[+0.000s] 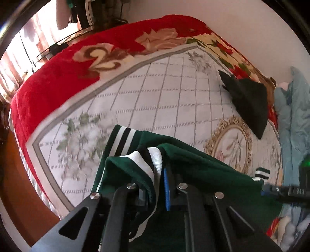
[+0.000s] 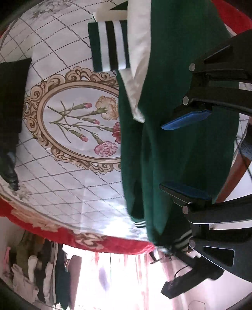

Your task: Fold large clothes

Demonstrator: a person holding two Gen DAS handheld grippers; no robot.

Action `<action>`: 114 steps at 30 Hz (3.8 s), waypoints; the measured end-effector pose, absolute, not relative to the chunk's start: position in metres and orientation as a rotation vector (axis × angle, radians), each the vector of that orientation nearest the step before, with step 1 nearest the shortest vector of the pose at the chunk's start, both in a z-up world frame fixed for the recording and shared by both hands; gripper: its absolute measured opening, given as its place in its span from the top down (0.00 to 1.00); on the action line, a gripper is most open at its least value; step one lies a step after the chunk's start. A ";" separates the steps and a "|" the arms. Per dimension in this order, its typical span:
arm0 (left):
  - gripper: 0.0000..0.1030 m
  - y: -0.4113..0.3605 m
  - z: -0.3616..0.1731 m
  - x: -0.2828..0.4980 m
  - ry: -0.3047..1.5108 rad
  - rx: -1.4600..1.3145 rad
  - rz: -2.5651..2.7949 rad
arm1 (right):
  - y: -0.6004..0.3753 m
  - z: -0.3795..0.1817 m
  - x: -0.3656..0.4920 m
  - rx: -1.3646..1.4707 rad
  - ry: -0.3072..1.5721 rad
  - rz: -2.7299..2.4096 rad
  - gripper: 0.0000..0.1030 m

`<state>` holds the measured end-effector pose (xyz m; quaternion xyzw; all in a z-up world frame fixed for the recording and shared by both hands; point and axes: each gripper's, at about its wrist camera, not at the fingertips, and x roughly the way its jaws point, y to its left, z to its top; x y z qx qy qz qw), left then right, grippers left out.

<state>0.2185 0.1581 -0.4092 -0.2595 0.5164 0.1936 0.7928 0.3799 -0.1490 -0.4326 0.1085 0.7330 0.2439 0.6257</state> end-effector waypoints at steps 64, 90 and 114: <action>0.13 0.099 -0.450 0.276 1.258 -0.272 0.571 | -0.210 -0.559 0.495 0.156 2.057 0.905 0.54; 0.02 0.010 -0.514 0.317 1.447 -0.156 0.391 | -0.359 -0.476 0.489 0.428 1.649 0.654 0.94; 0.02 -0.060 -0.487 0.386 1.358 -0.132 0.369 | -0.370 -0.467 0.453 0.374 1.564 0.380 0.53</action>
